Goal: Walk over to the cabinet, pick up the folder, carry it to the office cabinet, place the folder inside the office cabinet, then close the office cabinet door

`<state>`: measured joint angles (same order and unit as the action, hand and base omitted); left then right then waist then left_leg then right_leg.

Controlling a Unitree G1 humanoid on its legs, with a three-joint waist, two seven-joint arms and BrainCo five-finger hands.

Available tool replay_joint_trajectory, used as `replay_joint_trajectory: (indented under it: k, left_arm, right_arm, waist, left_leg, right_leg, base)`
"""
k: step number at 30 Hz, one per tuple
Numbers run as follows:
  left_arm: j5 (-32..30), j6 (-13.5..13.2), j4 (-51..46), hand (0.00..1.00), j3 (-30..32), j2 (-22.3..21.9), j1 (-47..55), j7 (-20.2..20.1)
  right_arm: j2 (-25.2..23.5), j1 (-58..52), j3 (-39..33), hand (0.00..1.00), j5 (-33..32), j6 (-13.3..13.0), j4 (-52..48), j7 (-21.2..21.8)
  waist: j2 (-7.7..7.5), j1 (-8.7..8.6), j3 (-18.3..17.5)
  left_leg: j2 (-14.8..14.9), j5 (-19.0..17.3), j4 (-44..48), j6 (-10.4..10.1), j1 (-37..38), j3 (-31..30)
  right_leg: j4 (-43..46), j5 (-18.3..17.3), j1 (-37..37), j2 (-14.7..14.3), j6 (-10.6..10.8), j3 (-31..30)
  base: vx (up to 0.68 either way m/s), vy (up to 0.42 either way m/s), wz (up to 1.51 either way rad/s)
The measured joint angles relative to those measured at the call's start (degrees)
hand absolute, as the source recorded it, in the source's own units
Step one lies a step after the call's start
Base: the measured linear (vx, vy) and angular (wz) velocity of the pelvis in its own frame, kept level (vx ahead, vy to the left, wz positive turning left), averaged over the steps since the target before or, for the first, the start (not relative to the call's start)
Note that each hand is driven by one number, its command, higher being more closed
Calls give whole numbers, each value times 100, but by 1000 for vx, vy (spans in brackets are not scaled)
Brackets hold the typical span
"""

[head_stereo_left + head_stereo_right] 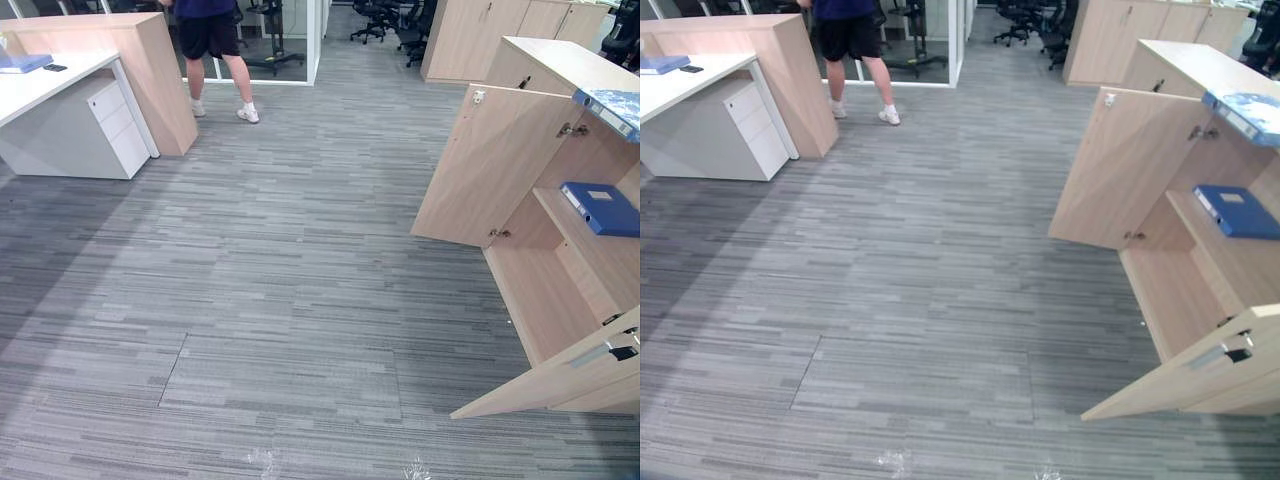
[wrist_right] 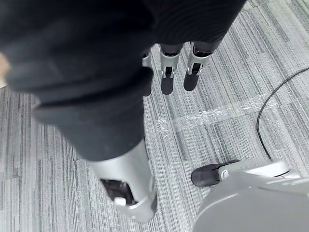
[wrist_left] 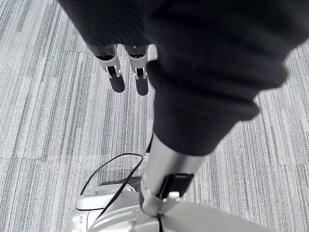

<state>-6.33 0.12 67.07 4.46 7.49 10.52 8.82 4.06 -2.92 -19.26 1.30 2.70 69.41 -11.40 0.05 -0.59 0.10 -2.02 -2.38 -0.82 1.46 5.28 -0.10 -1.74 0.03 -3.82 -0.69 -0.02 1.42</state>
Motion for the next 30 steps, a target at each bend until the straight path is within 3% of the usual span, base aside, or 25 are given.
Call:
replay_joint_trajectory:
  k: [10, 24, 30]
  left_arm:
    - [9, -65, -2, 0, -44, 5, 16, 0]
    - [-114, -121, -16, 0, -296, 95, -35, 75]
    - [95, -189, -207, 0, -323, 115, -180, 160]
  right_arm:
    - [-19, 38, -143, 0, -11, -8, 0, 0]
    - [-33, 78, -128, 0, -25, -10, -1, -135]
    - [-42, 190, -150, 0, -84, -55, -20, -178]
  waist:
    - [-38, -8, 63]
    - [-88, -9, 104]
    - [-115, 10, 408]
  left_leg:
    - [-17, 259, -336, 6, 75, -1]
    - [-30, 273, -362, 23, 53, -32]
    - [-47, -47, 294, -24, -251, -83]
  right_leg:
    - [-148, 125, 46, 12, 59, 0]
    - [-216, 155, 17, 20, 44, 43]
    - [473, -212, 300, 67, 41, 160]
  base:
    - [-86, -2, 0]
    - [0, 0, 1]
    - [-67, 4, 8]
